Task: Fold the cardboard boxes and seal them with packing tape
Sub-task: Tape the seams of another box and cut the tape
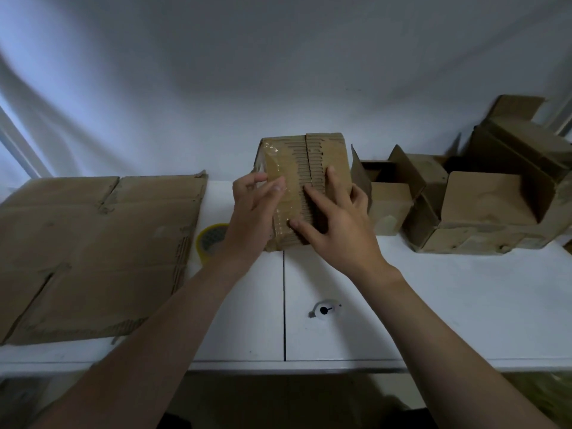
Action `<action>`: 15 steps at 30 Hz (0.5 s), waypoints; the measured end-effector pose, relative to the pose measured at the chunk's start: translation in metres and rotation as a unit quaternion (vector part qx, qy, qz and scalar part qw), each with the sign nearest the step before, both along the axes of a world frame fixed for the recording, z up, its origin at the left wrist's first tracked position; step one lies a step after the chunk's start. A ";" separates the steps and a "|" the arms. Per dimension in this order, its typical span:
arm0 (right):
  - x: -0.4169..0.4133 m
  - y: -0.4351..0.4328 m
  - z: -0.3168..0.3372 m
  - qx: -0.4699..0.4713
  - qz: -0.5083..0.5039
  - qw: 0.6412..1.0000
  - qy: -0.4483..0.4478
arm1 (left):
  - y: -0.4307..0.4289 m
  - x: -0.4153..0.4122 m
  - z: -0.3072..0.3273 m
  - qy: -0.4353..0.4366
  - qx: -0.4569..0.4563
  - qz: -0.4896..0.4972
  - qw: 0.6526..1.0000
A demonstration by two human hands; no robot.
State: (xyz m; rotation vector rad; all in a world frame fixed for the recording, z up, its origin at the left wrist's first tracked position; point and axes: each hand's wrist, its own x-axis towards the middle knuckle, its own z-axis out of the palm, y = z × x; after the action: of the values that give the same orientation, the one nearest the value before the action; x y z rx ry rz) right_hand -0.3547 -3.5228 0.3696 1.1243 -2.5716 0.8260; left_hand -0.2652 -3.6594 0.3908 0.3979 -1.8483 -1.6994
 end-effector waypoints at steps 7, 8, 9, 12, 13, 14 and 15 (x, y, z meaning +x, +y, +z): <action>0.014 -0.011 -0.005 0.033 -0.049 0.998 0.008 | -0.004 0.004 -0.007 0.023 0.035 -0.021 0.999; 0.016 -0.014 -0.006 0.031 -0.057 0.998 0.007 | -0.006 0.004 -0.008 0.020 0.031 -0.022 0.999; 0.017 -0.017 -0.005 0.024 -0.065 0.998 0.000 | -0.011 0.004 -0.011 0.000 0.008 -0.008 1.000; 0.014 -0.018 0.000 0.011 -0.068 0.997 -0.023 | -0.041 0.010 -0.032 -0.163 -0.157 0.090 0.970; 0.012 -0.017 0.002 0.010 -0.064 0.998 -0.022 | -0.056 0.015 -0.041 -0.234 -0.204 0.102 0.945; 0.011 -0.016 0.004 0.009 -0.061 0.998 -0.020 | -0.072 0.020 -0.051 -0.308 -0.252 0.089 0.913; 0.009 -0.014 0.006 0.006 -0.057 0.998 -0.019 | -0.082 0.026 -0.058 -0.387 -0.304 0.052 0.869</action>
State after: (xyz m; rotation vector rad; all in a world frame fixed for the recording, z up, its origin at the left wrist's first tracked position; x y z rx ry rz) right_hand -0.3457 -3.5372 0.3758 0.9642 -2.6465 0.8138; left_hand -0.2389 -3.7414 0.3325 0.9748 -2.7266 -0.8159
